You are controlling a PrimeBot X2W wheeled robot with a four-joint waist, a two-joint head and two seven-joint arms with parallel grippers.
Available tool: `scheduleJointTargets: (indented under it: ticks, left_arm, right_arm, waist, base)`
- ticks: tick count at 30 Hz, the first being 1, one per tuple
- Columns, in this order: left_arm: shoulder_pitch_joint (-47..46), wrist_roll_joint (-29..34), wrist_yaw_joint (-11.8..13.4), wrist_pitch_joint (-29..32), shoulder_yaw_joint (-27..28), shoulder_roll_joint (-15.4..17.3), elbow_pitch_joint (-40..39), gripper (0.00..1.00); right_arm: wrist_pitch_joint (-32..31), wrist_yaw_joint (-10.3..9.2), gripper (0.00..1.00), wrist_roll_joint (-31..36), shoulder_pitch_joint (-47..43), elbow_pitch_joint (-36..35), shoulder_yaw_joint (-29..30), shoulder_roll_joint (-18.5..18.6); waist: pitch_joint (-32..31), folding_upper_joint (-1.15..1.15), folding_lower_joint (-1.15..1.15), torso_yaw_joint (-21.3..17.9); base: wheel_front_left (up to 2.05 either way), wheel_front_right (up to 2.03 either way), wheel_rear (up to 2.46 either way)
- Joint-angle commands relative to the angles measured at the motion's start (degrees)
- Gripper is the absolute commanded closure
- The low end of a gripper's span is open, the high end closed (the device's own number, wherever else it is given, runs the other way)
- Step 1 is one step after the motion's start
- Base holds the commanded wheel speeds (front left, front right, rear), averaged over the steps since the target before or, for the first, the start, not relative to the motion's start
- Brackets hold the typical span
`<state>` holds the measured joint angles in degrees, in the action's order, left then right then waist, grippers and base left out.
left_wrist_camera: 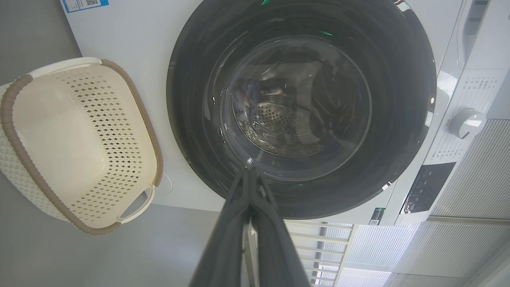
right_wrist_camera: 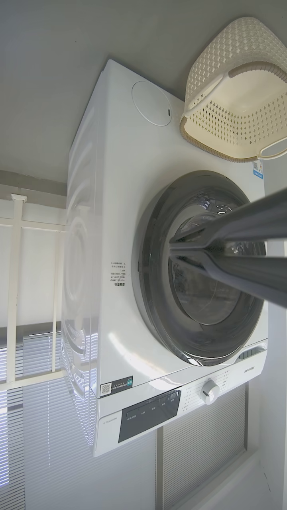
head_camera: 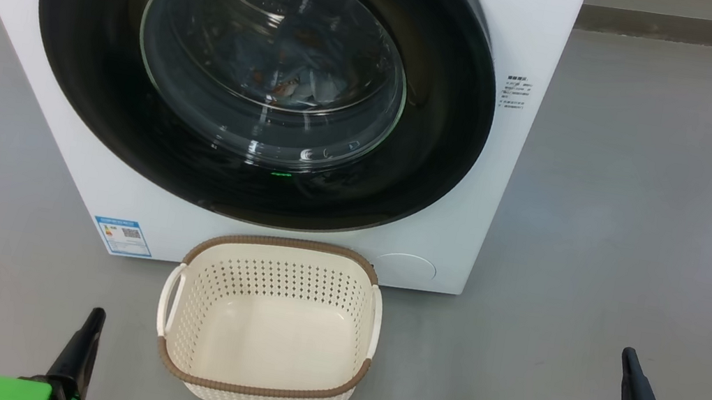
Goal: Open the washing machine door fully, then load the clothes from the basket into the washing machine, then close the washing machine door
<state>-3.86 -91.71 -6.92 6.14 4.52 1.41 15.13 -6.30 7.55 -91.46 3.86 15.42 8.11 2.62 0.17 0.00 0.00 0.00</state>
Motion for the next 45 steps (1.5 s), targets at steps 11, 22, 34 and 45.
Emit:
scheduleJointTargets:
  ticks: [11,22,34,45]
  left_arm:
    - [-2.33,-0.47,-0.57,0.34,1.98,1.46,-1.08,1.00]
    - [-2.33,-0.47,-0.57,0.34,1.98,1.46,-1.08,1.00]
    - [-2.33,-0.47,-0.57,0.34,1.98,1.46,-1.08,1.00]
    - [-2.33,-0.47,-0.57,0.34,1.98,1.46,-1.08,1.00]
  right_arm:
    - [-0.22,-0.06,1.00,-0.67,2.33,-1.39,-1.55,0.26]
    - [-0.21,-0.06,1.00,-0.68,2.33,-1.39,-1.56,0.26]
    - [-0.21,-0.06,1.00,-0.69,2.33,-1.39,-1.57,0.26]
    - [-0.20,-0.06,1.00,-0.69,2.33,-1.39,-1.57,0.26]
  waist:
    - [0.00,0.00,0.00,0.00]
    - [0.00,0.00,0.00,0.00]
    - [0.00,0.00,0.00,0.00]
    - [0.00,0.00,0.00,0.00]
  base:
    - [0.00,0.00,0.00]
    - [0.00,0.00,0.00]
    - [0.00,0.00,0.00]
    - [0.00,0.00,0.00]
